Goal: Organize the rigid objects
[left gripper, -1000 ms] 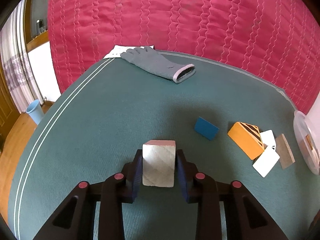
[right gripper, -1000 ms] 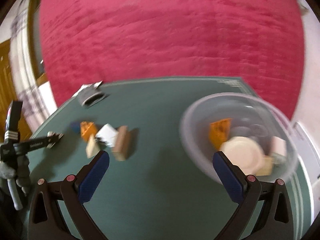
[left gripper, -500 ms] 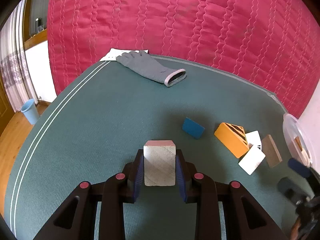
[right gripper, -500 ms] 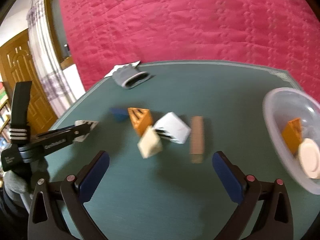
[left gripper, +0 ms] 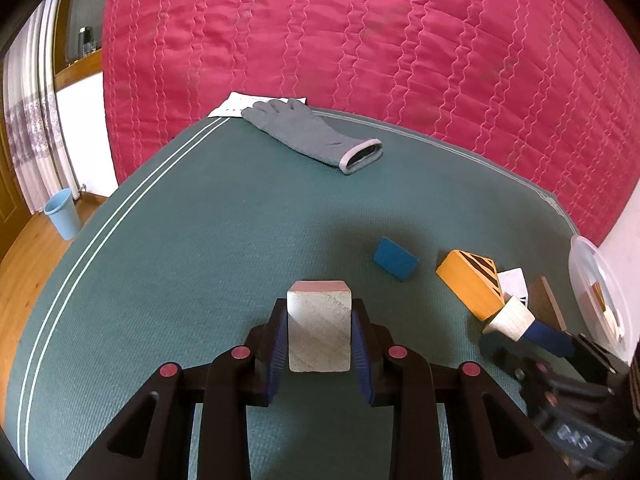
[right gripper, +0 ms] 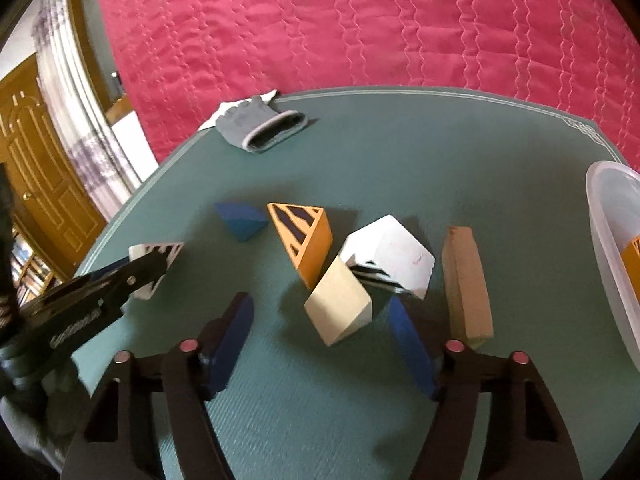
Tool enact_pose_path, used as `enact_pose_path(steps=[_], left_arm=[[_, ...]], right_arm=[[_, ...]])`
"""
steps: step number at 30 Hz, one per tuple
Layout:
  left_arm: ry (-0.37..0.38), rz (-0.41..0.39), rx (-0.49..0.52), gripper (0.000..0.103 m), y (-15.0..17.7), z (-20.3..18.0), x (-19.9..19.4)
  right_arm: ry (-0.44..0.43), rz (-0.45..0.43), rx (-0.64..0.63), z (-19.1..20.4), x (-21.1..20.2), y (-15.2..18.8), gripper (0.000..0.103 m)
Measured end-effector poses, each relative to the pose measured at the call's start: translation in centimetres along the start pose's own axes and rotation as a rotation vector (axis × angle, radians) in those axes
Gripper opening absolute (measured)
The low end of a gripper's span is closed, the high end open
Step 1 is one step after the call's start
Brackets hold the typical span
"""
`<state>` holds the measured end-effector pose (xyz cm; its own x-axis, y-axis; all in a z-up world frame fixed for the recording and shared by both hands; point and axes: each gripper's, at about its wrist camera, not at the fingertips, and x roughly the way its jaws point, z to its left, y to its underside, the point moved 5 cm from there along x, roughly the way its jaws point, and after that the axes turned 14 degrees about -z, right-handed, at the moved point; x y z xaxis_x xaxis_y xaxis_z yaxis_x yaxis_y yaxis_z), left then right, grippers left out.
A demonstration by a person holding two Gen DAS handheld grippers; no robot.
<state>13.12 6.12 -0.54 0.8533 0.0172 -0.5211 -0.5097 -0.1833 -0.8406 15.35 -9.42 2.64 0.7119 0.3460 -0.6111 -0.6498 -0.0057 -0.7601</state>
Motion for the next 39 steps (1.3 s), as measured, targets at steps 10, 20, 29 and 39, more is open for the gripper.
enact_pose_path(steps=[10, 20, 29, 39], left_arm=[[0.000, 0.003, -0.007, 0.031, 0.1, 0.1, -0.1], [0.006, -0.002, -0.004, 0.031, 0.2, -0.2, -0.4], [0.050, -0.011, 0.008, 0.031, 0.1, -1.6, -1.0], [0.101, -0.008, 0.017, 0.031, 0.2, -2.7, -1.3]], right_arm=[[0.119, 0.014, -0.093, 0.1, 0.8, -0.5, 0.042], [0.098, 0.006, -0.057, -1.5, -1.2, 0.3, 0.024], [0.059, -0.013, -0.030, -2.1, -3.4, 1.2, 0.022], [0.039, -0.034, -0.026, -2.2, -5.3, 1.8, 0.022]])
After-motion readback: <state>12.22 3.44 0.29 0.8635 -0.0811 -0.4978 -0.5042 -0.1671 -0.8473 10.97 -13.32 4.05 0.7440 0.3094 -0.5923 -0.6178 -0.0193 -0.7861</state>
